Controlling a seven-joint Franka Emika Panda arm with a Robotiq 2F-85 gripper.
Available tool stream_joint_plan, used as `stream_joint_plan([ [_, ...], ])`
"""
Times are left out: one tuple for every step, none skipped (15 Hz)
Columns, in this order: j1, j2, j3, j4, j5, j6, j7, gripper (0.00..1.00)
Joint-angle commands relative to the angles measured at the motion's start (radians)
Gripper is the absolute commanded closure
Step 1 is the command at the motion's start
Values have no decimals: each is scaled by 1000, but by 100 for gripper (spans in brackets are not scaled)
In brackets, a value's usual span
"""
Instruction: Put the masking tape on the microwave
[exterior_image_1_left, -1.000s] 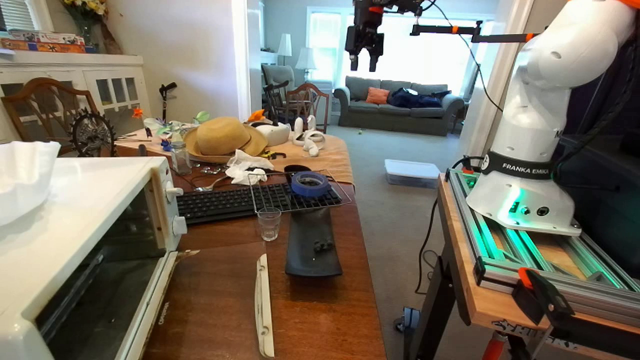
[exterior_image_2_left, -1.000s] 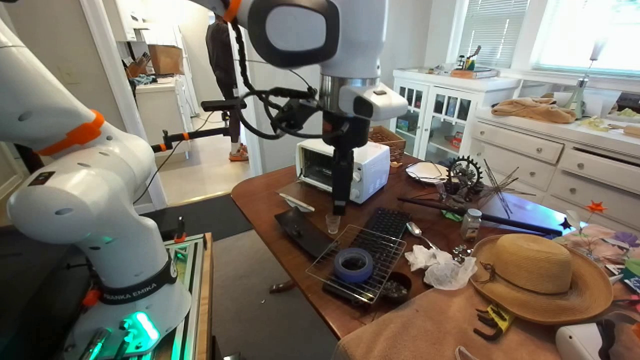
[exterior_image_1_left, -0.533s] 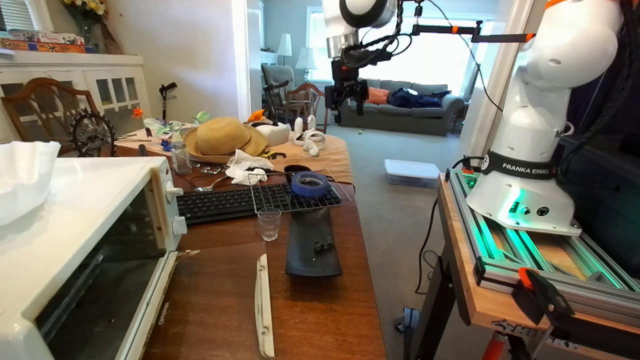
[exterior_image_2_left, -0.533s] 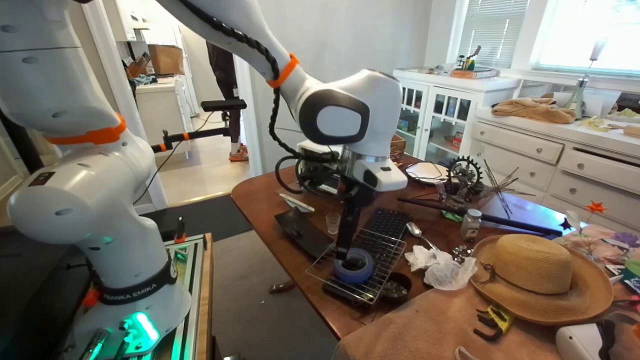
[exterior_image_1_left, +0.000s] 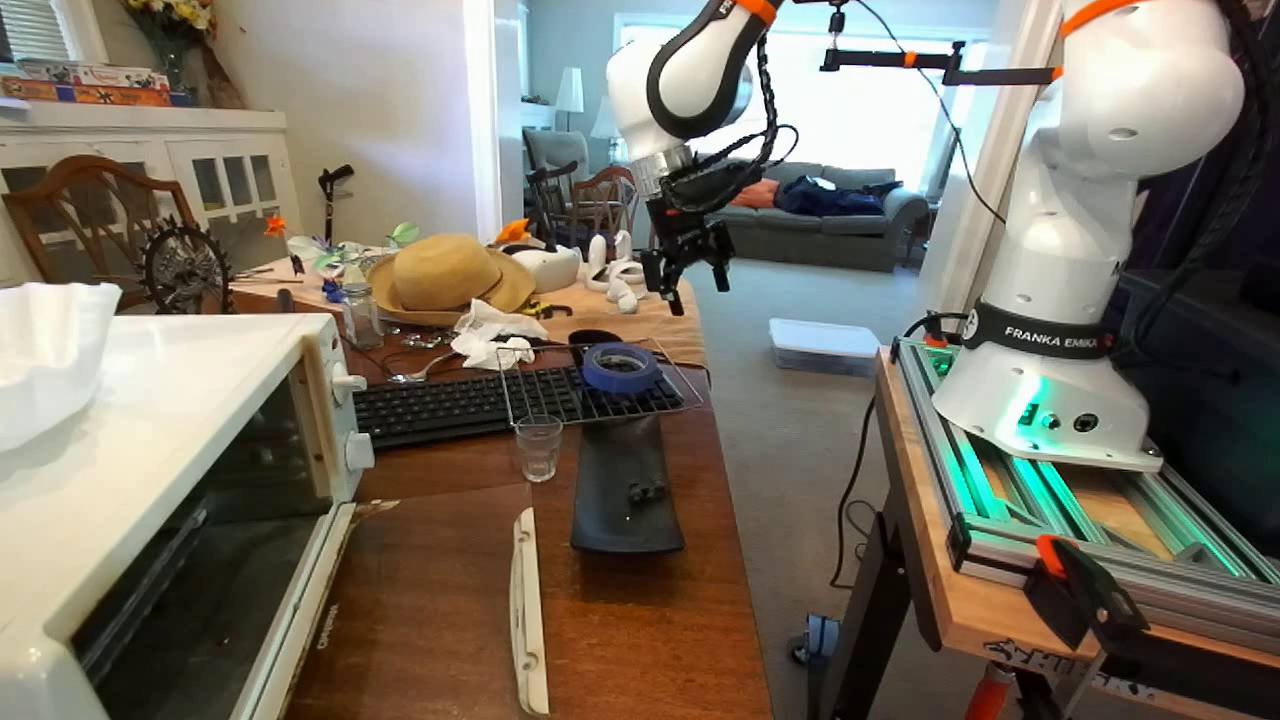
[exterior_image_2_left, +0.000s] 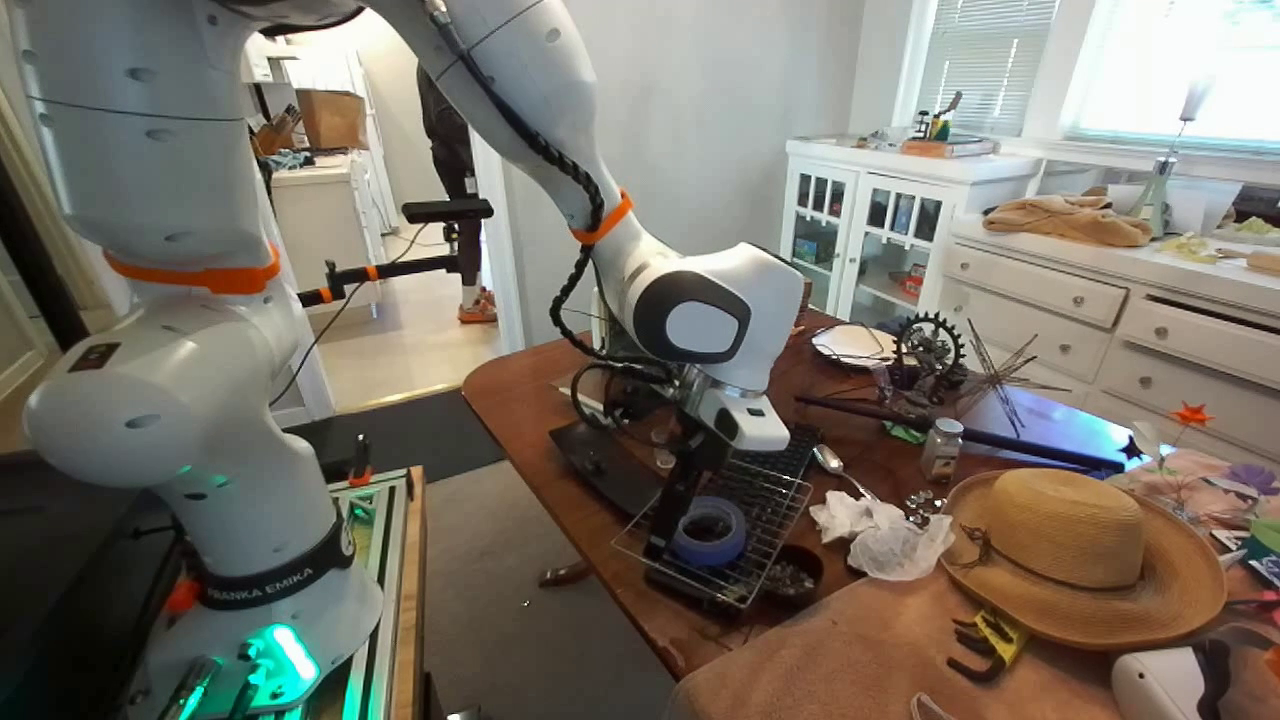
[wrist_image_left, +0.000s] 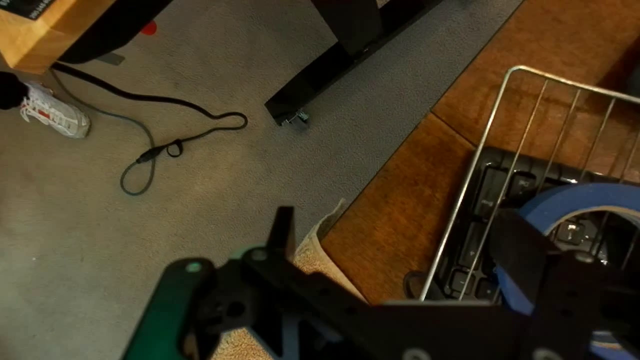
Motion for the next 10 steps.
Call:
stream_joint_plan([
  [26,3,-27,5,6,-3,-4,0],
  [26,3,-28,8,6,-4,-4,0],
  [26,3,-28,10,6,-5,-4,0],
  [23,20,-33,15,9,-2,-7,0],
  [24,33,-36,17,11,13,-8,0],
  [25,47,-39,21,14,26,-19,0],
  [29,63,-39,29,17,38,-20,0],
  [35,87,-35,45,24,45,-24,0],
  [43,109,-34,61,19,52,-15,0],
  [55,138,-30,84,16,59,-12,0],
])
